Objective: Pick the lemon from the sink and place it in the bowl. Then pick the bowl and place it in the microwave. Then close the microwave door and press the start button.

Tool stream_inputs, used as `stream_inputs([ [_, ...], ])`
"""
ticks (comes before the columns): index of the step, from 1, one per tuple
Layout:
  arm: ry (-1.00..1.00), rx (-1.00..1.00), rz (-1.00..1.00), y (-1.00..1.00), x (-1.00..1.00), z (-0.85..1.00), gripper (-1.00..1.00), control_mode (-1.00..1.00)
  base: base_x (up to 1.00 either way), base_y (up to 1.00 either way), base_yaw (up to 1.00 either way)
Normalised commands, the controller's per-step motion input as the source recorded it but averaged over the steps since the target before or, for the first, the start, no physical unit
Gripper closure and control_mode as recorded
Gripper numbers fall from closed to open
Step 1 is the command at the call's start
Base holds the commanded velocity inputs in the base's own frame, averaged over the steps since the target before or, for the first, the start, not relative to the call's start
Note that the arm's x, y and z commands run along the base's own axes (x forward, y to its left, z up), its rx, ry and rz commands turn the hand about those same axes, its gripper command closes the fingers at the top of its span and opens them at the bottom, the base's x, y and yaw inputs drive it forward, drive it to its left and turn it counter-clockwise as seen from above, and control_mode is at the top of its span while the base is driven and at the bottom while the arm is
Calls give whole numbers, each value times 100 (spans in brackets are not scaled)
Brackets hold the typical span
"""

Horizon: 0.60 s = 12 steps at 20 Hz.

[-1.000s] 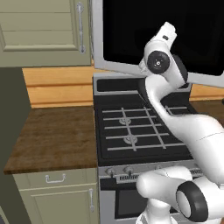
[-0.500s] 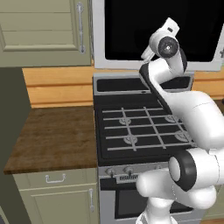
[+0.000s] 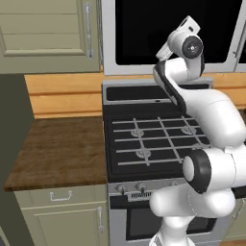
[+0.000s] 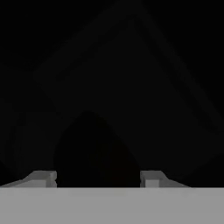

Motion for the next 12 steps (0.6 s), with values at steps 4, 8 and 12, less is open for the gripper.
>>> stream_inputs([
  [4,3,1,3,-21,2,-19,-100,-100,0,0,0],
  [8,1,2,0,-59,-95,0,-100,-100,0,0,0],
  [12,19,11,1,-72,-100,0,-100,-100,0,0,0],
])
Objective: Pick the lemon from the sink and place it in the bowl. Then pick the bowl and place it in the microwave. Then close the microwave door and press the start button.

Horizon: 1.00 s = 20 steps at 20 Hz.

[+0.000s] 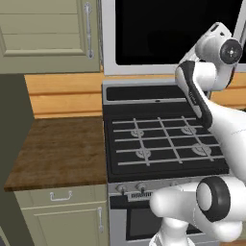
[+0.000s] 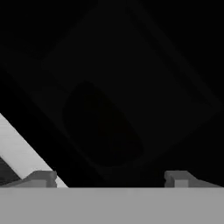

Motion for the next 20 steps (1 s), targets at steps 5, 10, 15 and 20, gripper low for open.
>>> stream_inputs([
  [5,34,8,8,-67,-74,-8,-100,-100,0,0,0],
  [10,26,4,15,-93,-30,-33,-100,-100,0,0,0],
  [15,4,2,17,-100,-6,-35,-100,-100,0,0,0],
  [20,-4,9,25,-90,11,-12,-100,-100,0,0,0],
])
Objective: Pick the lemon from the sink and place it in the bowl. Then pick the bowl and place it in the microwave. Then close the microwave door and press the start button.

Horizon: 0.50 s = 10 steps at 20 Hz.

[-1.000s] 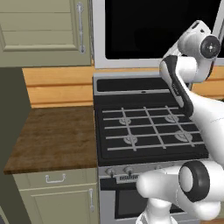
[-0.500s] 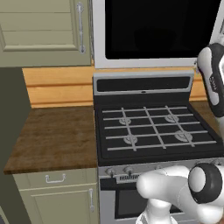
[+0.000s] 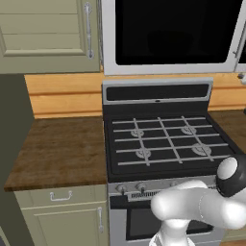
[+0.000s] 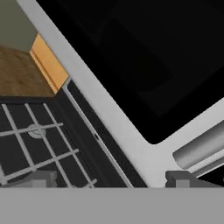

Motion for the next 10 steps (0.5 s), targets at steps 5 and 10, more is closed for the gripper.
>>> stream_inputs([
  [5,-16,3,19,-49,36,0,-100,-100,0,0,0],
  [10,-17,0,11,-39,41,0,-100,-100,0,0,0],
])
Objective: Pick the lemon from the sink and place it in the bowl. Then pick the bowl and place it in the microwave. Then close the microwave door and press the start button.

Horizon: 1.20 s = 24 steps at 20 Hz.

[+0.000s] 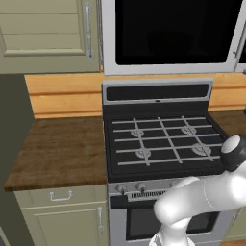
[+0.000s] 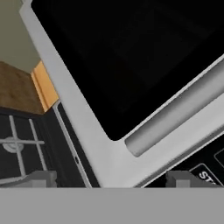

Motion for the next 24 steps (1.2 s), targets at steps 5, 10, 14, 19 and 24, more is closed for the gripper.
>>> stream_inputs([
  [5,-9,0,3,-29,41,0,-100,-100,0,0,0],
  [10,-3,0,0,-11,53,0,-100,-100,0,0,0],
  [14,0,0,1,-6,49,0,-100,-100,0,0,0],
  [19,-1,0,0,-3,28,-7,-100,-100,0,0,0],
  [24,-1,0,2,27,-77,-60,-100,-100,0,0,0],
])
